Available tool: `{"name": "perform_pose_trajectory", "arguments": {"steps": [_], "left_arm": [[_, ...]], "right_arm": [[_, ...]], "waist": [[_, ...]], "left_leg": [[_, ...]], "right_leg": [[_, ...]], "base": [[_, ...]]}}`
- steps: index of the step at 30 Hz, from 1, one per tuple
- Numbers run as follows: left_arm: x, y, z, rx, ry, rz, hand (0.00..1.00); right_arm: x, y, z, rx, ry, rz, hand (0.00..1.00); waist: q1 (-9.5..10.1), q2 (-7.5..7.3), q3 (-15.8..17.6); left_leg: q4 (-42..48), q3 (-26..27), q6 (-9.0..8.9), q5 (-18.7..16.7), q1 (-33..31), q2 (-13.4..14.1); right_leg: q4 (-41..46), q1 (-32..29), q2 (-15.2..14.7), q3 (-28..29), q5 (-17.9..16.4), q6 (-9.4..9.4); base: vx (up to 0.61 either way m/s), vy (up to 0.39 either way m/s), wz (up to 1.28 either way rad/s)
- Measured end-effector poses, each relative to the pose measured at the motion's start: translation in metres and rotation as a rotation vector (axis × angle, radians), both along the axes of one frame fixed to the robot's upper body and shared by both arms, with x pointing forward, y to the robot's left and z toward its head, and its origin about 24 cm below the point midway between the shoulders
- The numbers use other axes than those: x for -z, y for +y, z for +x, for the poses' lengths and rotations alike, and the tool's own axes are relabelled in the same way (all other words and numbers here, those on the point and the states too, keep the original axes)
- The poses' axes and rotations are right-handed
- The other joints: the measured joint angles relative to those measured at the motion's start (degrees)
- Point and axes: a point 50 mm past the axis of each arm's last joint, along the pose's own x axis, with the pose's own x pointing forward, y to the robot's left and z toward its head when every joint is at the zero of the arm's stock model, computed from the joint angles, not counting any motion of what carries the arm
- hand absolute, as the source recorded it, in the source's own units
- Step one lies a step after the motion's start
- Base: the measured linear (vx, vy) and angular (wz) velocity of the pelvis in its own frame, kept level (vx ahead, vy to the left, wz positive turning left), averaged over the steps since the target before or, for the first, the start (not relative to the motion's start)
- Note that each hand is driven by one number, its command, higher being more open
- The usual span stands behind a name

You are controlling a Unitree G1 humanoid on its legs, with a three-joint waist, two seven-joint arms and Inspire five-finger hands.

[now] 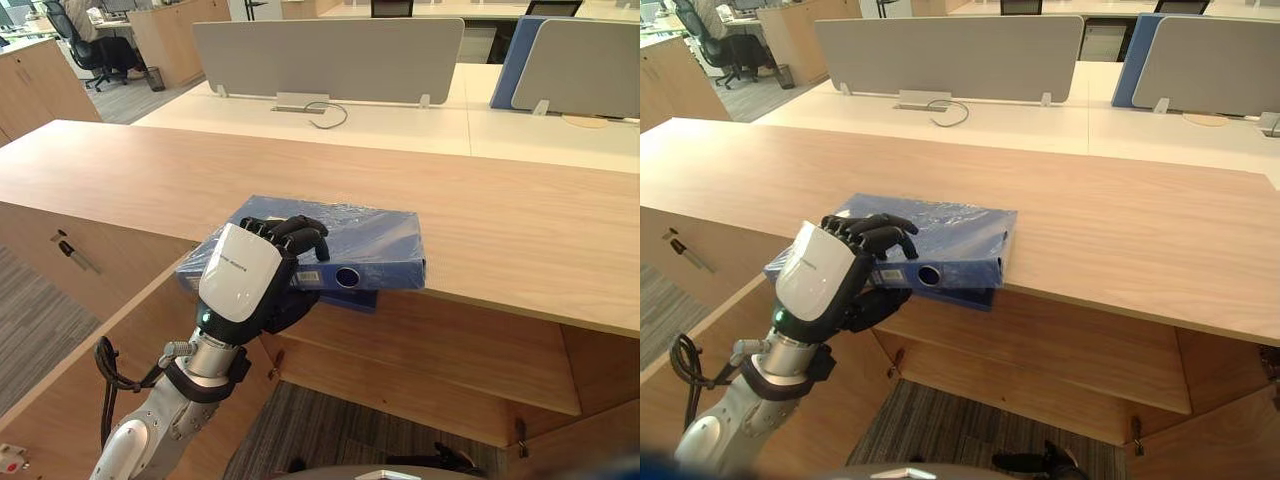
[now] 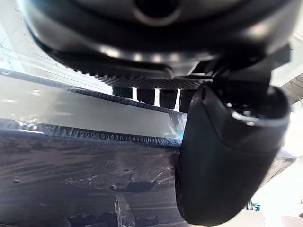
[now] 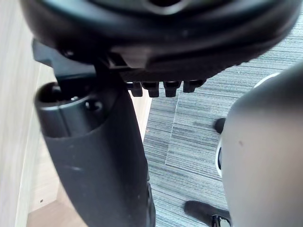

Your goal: Walk over to the cabinet, pick up the folder, carry it to the office cabinet, place the folder inside the office cabinet, then close the office cabinet door

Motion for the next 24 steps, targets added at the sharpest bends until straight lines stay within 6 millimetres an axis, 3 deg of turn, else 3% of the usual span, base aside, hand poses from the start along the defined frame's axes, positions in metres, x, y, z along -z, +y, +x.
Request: {"name": "perform_pose_trajectory", "arguments": {"steps": [4,9,11,13,16,20,24], "left_arm": [[0.002,-0.006,0.001,-0.056,0.006,-0.095,0.00],[-0.014,-0.004,-0.001,-0.136,0.004,-0.629,0.00],[-0.021,0.005,-0.002,-0.060,0.047,-0.908,0.00],[-0.021,0.010,-0.001,0.012,0.084,-1.064,0.00],[-0.017,0.017,0.002,0.191,0.199,-1.330,0.00],[-0.017,0.013,0.005,0.297,0.243,-1.429,0.00],[-0.016,0.007,0.006,0.371,0.269,-1.515,0.00]], "right_arm": [[0.000,0.000,-0.001,0.008,0.002,-0.001,1.00],[0.001,-0.002,-0.007,0.039,0.007,-0.005,1.00],[0.001,-0.002,-0.009,0.090,0.002,0.009,1.00],[0.001,-0.002,-0.010,0.134,-0.016,0.019,1.00],[-0.002,-0.004,-0.009,0.241,-0.090,0.039,1.00],[-0.009,-0.005,-0.007,0.361,-0.192,0.034,1.00],[-0.034,0.001,0.003,0.342,-0.385,0.020,1.00]], "waist": [[-0.04,-0.09,0.0],[-0.30,-0.26,-0.4],[-0.52,-0.33,-0.4],[-0.81,-0.32,-0.4],[-3.15,-0.74,-0.2],[-5.51,-1.02,0.8],[-6.92,-0.72,2.2]], "left_leg": [[0.0,0.8,0.01,0.0,0.3,0.2],[-0.5,3.0,0.01,0.0,0.6,0.8],[-0.9,5.0,-0.01,0.0,1.1,1.2],[-1.1,7.3,-0.06,-0.1,1.4,1.6],[-1.1,12.5,0.02,-0.2,2.4,1.7],[-1.1,17.0,0.34,-0.6,4.2,1.4],[-0.8,23.8,0.59,-3.0,6.4,1.6]], "right_leg": [[0.5,-0.2,0.0,0.7,0.0,-0.05],[1.2,-2.0,0.2,3.2,-0.1,-0.21],[1.4,-3.0,0.6,5.2,0.1,-0.46],[1.5,-4.0,0.9,7.3,0.5,-0.65],[0.7,-5.6,1.3,12.8,2.2,-0.68],[0.8,-7.2,1.3,18.4,3.6,-0.24],[3.3,-10.2,2.1,24.8,3.7,0.04]], "base": [[-0.04,0.005,-0.10],[-0.03,0.010,-0.24],[0.00,0.010,-0.41],[0.01,0.031,-0.61],[0.00,0.046,-0.82],[-0.03,0.053,-0.81],[-0.10,0.071,-0.89]]}}
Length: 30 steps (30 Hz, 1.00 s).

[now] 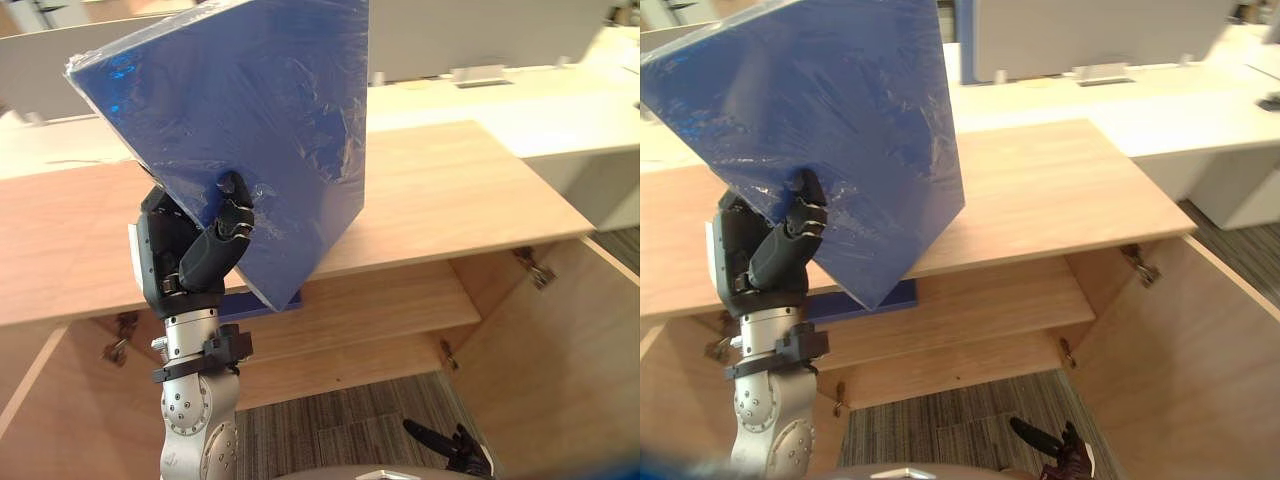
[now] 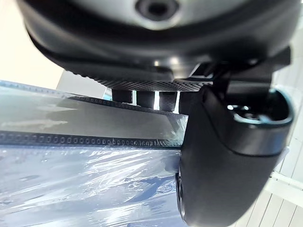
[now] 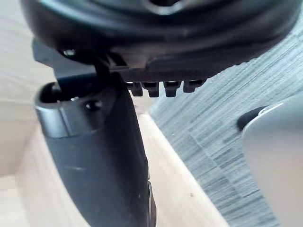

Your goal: Walk over to the cabinet, pick up the folder, carry it to the office cabinet, place the folder inside the office cabinet, then close the office cabinet door

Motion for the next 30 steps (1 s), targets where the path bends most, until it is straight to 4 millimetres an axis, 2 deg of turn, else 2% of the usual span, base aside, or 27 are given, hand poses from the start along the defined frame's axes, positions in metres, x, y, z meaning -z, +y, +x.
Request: {"name": "perform_pose_trajectory", "arguments": {"steps": [2,3,5,7,9,13,16,17,21,23,25,27,30], "left_arm": [[0.000,-0.003,0.000,0.024,-0.004,-0.014,0.00],[0.000,-0.003,0.000,0.025,-0.004,-0.014,0.00],[0.000,-0.008,0.001,0.071,-0.012,-0.050,0.00],[-0.001,-0.008,0.001,0.082,-0.016,-0.057,0.00],[-0.002,-0.008,0.000,0.084,-0.023,-0.065,0.00],[-0.004,-0.007,-0.001,0.080,-0.030,-0.064,0.00],[-0.003,-0.007,-0.002,0.088,-0.030,-0.056,0.00],[-0.003,-0.008,-0.002,0.091,-0.032,-0.052,0.00],[-0.002,-0.009,0.001,0.117,-0.031,-0.022,0.00],[0.000,-0.011,0.011,0.139,-0.026,0.011,0.00],[0.003,-0.012,0.021,0.168,-0.018,0.059,0.00],[0.005,-0.012,0.032,0.214,-0.019,0.132,0.00],[0.006,-0.016,0.040,0.271,-0.029,0.187,0.00]], "right_arm": [[-0.021,0.011,0.005,0.025,-0.121,-0.002,1.00],[-0.022,0.012,0.005,0.019,-0.126,-0.003,1.00],[-0.052,0.009,0.015,0.042,-0.253,-0.074,1.00],[-0.073,0.006,0.021,0.068,-0.337,-0.126,1.00],[-0.110,0.007,0.033,0.015,-0.472,-0.237,1.00],[-0.159,0.022,0.051,-0.146,-0.658,-0.394,1.00],[-0.192,0.034,0.064,-0.267,-0.810,-0.481,1.00],[-0.197,0.034,0.066,-0.276,-0.831,-0.495,1.00],[-0.228,0.025,0.085,-0.294,-0.965,-0.678,1.00],[-0.251,0.017,0.099,-0.253,-1.072,-0.751,1.00],[-0.268,0.013,0.109,-0.210,-1.165,-0.758,1.00],[-0.288,0.012,0.117,-0.182,-1.330,-0.624,1.00],[-0.305,0.015,0.123,-0.202,-1.484,-0.480,1.00]], "waist": [[-1.42,-0.35,0.5],[-1.51,-0.34,0.5],[-2.61,0.19,0.7],[-2.71,0.46,0.7],[-3.04,0.48,0.7],[-2.95,0.47,0.7],[-2.89,0.53,0.7],[-2.88,0.55,0.6],[-2.81,0.85,0.5],[-2.76,1.11,0.2],[-2.57,1.60,-0.1],[-2.39,1.82,-0.5],[-2.43,1.81,-0.6]], "left_leg": [[1.1,3.8,-0.16,-1.2,0.3,0.2],[1.1,4.0,-0.16,-1.3,0.3,0.2],[2.2,7.7,-0.18,-2.3,0.8,-0.2],[2.4,9.9,-0.30,-2.5,1.4,-0.2],[2.8,12.3,-0.39,-2.6,2.1,0.1],[3.6,14.9,-0.61,-2.8,2.8,1.0],[4.3,15.4,-0.69,-2.8,3.5,1.5],[4.4,15.4,-0.69,-2.9,3.6,1.5],[4.3,14.2,-0.83,-3.1,3.5,1.4],[4.2,12.9,-0.84,-3.1,3.3,0.9],[4.3,11.9,-0.82,-3.1,3.1,0.8],[4.6,11.1,-0.67,-3.1,2.3,0.6],[4.8,10.1,-0.10,-3.0,1.3,0.1]], "right_leg": [[1.9,-2.2,0.5,3.5,-0.2,0.41],[2.0,-2.3,0.5,3.7,-0.2,0.43],[4.2,-4.4,0.7,6.9,-0.5,1.11],[5.3,-5.3,1.3,8.7,-0.8,1.13],[6.6,-6.2,2.2,10.3,-1.1,1.11],[7.9,-7.1,3.8,11.6,-1.3,1.17],[9.0,-7.0,4.7,12.0,-1.5,1.00],[9.1,-7.0,4.8,12.0,-1.5,1.00],[9.2,-6.8,4.8,11.6,-1.4,0.98],[8.9,-6.5,4.2,10.9,-1.1,1.03],[7.3,-5.5,3.7,10.4,0.0,0.99],[5.3,-5.0,3.2,10.0,1.3,1.21],[3.4,-4.3,2.3,9.6,2.7,1.57]], "base": [[-0.10,0.023,-0.83],[-0.09,0.004,-0.68],[-0.06,0.013,-0.69],[-0.03,-0.006,-0.58],[-0.04,-0.038,-0.52],[-0.04,-0.061,-0.32],[-0.04,-0.059,-0.18],[-0.04,-0.047,-0.05],[-0.06,-0.016,0.07],[-0.06,0.017,0.22],[-0.06,0.065,0.20],[-0.05,0.094,0.12],[-0.01,0.069,0.12]]}}
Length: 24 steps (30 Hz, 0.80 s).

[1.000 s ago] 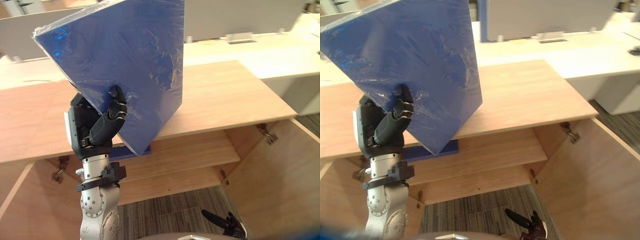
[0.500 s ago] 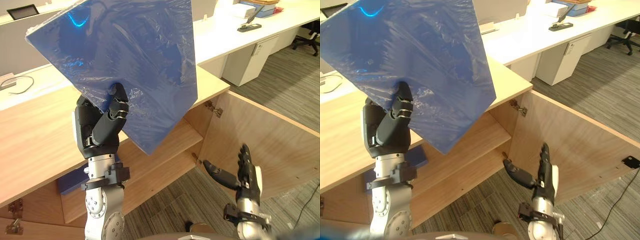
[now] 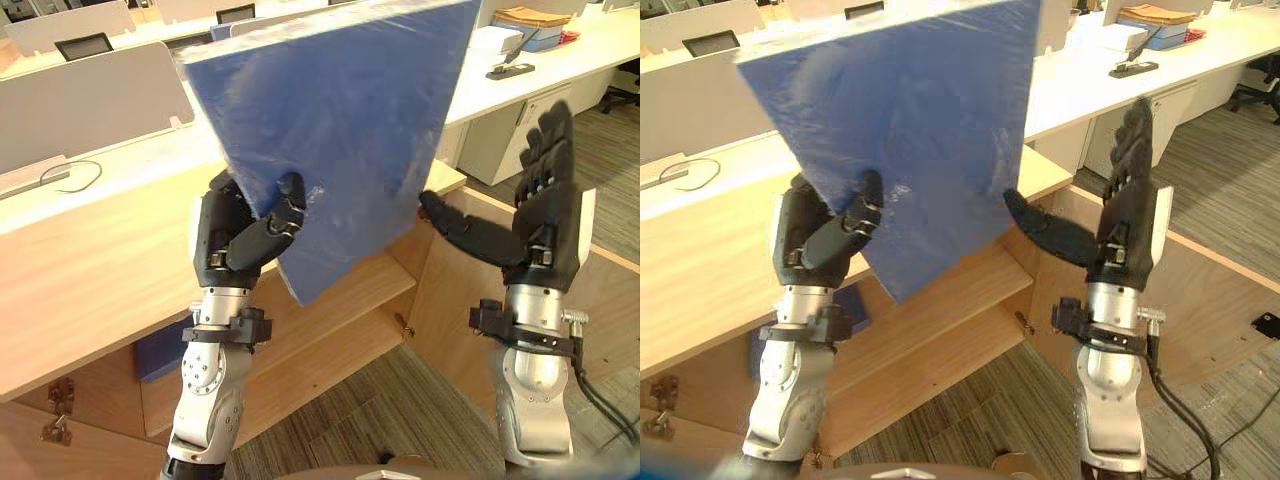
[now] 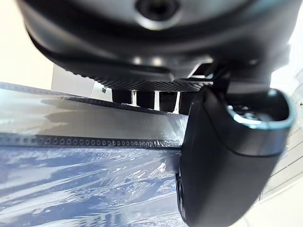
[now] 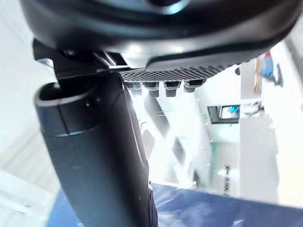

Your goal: Walk over to the cabinet, pick up the folder, carry it to the office cabinet, place the folder inside the office cabinet, then close the office cabinet door

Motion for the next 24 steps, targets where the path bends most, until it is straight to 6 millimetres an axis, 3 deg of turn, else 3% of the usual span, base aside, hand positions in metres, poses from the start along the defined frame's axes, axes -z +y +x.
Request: {"name": "perform_pose_trajectory", "arguments": {"steps": [6,13,21,22,24], "left_arm": [[0.003,-0.002,0.005,0.058,-0.004,0.056,0.00],[0.012,-0.004,0.013,0.127,0.026,0.132,0.00],[0.026,0.026,0.030,0.222,0.146,0.071,0.00],[0.027,0.028,0.031,0.241,0.155,0.070,0.00],[0.025,0.036,0.033,0.298,0.179,0.111,0.00]], "right_arm": [[-0.006,0.001,0.006,-0.122,-0.049,0.077,1.00],[-0.003,0.008,0.025,-0.421,-0.013,0.144,1.00],[-0.003,0.002,0.055,-0.699,0.129,0.065,1.00],[-0.002,0.001,0.057,-0.716,0.147,0.053,0.00],[0.001,-0.002,0.060,-0.763,0.237,-0.026,0.00]], "waist": [[0.02,-0.07,-0.1],[-0.02,-0.51,-0.6],[0.15,-1.56,-1.3],[0.16,-1.65,-1.3],[0.42,-2.22,-1.7]], "left_leg": [[0.0,-1.6,0.73,0.0,-0.1,-0.7],[0.0,-1.8,1.56,0.2,-0.9,-1.8],[-1.1,-1.8,2.19,0.9,-0.9,-2.4],[-1.1,-1.8,2.20,1.0,-0.9,-2.4],[-1.8,-1.7,2.11,1.4,-0.6,-2.6]], "right_leg": [[-3.7,2.3,-1.3,-0.9,1.9,0.64],[-7.0,3.2,-2.6,-0.9,4.2,1.25],[-10.2,4.4,-3.1,-0.7,6.5,1.42],[-10.3,4.4,-3.1,-0.7,6.6,1.44],[-10.5,4.4,-3.1,-0.7,6.8,1.44]], "base": [[-0.01,0.061,0.12],[-0.01,0.055,0.02],[0.00,0.012,0.00],[0.00,0.000,0.00],[0.00,0.000,0.00]]}}
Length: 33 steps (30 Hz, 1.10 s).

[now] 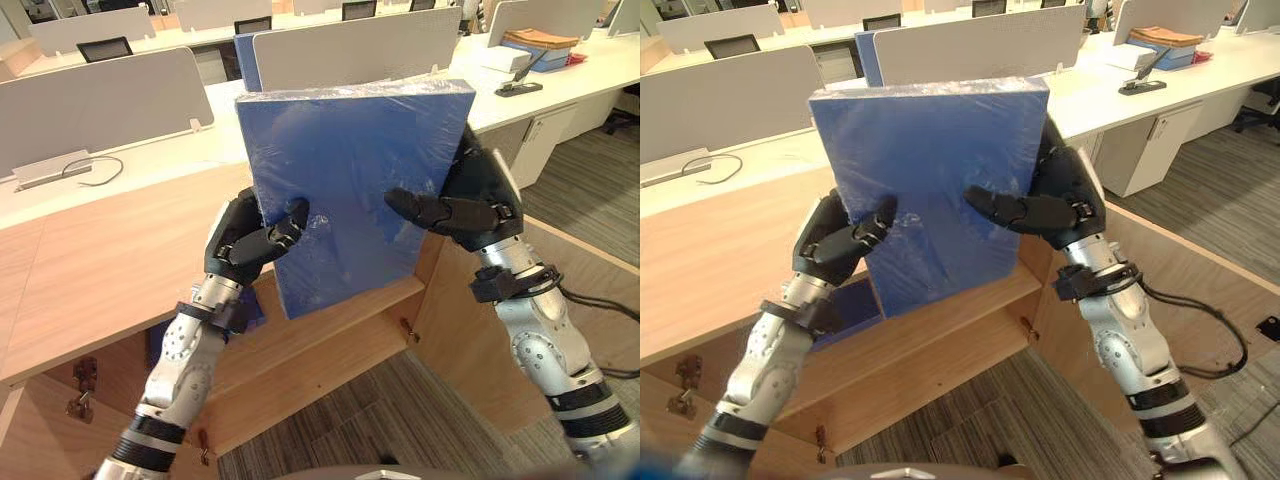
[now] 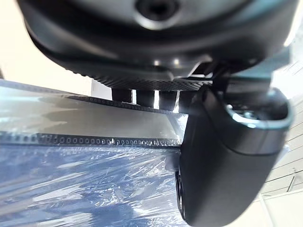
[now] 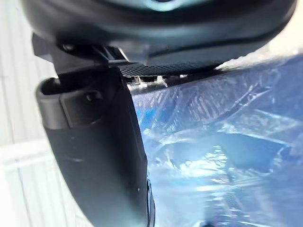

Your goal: Walk over to the cabinet, pick up the folder, carry it to the office cabinet, place the folder inside the office cabinet, then close the office cabinet door

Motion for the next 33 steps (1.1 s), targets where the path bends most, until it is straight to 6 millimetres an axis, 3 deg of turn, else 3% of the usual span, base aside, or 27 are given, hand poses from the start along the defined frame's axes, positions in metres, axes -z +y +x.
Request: {"name": "perform_pose_trajectory", "arguments": {"steps": [5,10,11,14,17,19,22,23,26,30,33], "left_arm": [[-0.003,0.010,0.002,0.082,0.025,0.032,0.00],[0.002,0.008,0.001,0.133,0.059,0.009,0.00],[0.003,0.008,0.000,0.157,0.057,0.008,1.00],[0.004,0.010,0.000,0.176,0.056,0.020,1.00],[0.018,0.008,-0.006,0.264,0.107,0.055,1.00],[0.033,0.005,-0.014,0.314,0.159,0.059,1.00],[0.073,-0.008,-0.034,0.460,0.355,0.115,1.00],[0.092,-0.012,-0.047,0.528,0.455,0.158,1.00],[0.125,-0.020,-0.079,0.659,0.608,0.248,1.00],[0.140,-0.030,-0.097,0.765,0.643,0.342,1.00],[0.157,-0.038,-0.106,0.778,0.685,0.393,1.00]], "right_arm": [[-0.003,-0.007,-0.001,-0.097,0.058,-0.128,0.00],[-0.005,-0.006,-0.002,-0.115,0.039,-0.132,0.00],[-0.006,-0.006,-0.002,-0.120,0.035,-0.139,0.00],[-0.008,-0.008,-0.004,-0.135,0.027,-0.172,0.00],[-0.019,-0.008,-0.007,-0.140,-0.046,-0.252,0.00],[-0.024,-0.009,-0.010,-0.163,-0.066,-0.319,0.00],[-0.024,0.000,-0.017,-0.221,-0.085,-0.475,0.00],[-0.022,0.003,-0.021,-0.265,-0.084,-0.559,0.00],[-0.014,0.010,-0.032,-0.364,-0.027,-0.694,0.00],[-0.022,0.018,-0.044,-0.440,-0.084,-0.773,0.00],[-0.046,0.026,-0.053,-0.442,-0.244,-0.727,0.00]], "waist": [[0.51,-0.67,-0.4],[0.64,-1.36,-1.4],[0.64,-1.62,-1.6],[0.64,-1.85,-1.8],[0.63,-1.85,-1.8],[0.54,-1.86,-1.8],[0.16,-1.89,-1.9],[-0.01,-1.89,-1.9],[-0.51,-2.09,-1.8],[-1.35,-2.09,-1.8],[-1.95,-1.97,-1.7]], "left_leg": [[-1.3,0.4,0.01,0.5,0.7,-0.3],[-1.5,0.4,-0.04,0.6,0.7,-0.4],[-1.6,0.4,-0.11,0.6,0.7,-0.4],[-1.7,0.4,-0.13,0.6,0.7,-0.4],[-1.8,0.4,-0.13,0.6,0.4,-0.5],[-2.0,0.6,-0.13,0.6,0.4,-0.5],[-2.3,0.9,-0.14,0.7,0.5,-0.5],[-2.4,1.2,-0.15,0.6,0.6,-0.5],[-3.1,2.1,-0.26,0.7,1.2,-0.5],[-3.3,2.5,-0.33,0.6,1.5,-0.6],[-3.3,3.2,-0.40,0.6,1.6,-0.6]], "right_leg": [[0.0,0.1,0.0,0.2,0.1,0.04],[0.0,0.0,-0.1,0.2,0.1,0.03],[-0.1,0.0,-0.1,0.2,0.1,0.04],[-0.2,0.0,-0.1,0.2,0.1,0.06],[-0.9,0.0,-0.2,0.2,0.5,0.13],[-1.5,0.0,-0.2,0.3,0.7,0.15],[-1.7,0.0,-0.1,0.4,0.7,0.17],[-1.7,0.0,0.0,0.6,0.7,0.17],[-1.8,-0.1,0.3,1.4,0.7,0.18],[-1.7,-0.1,0.4,1.9,0.7,0.19],[-1.6,-0.4,0.5,2.6,0.7,0.20]], "base": [[0.01,0.024,-0.02],[0.00,0.000,0.00],[0.00,0.000,0.00],[0.00,0.000,0.00],[0.00,0.000,0.00],[0.01,0.011,-0.02],[0.01,0.007,-0.02],[0.01,0.014,-0.07],[0.01,0.015,-0.15],[-0.01,0.007,-0.07],[-0.02,-0.001,-0.11]]}}
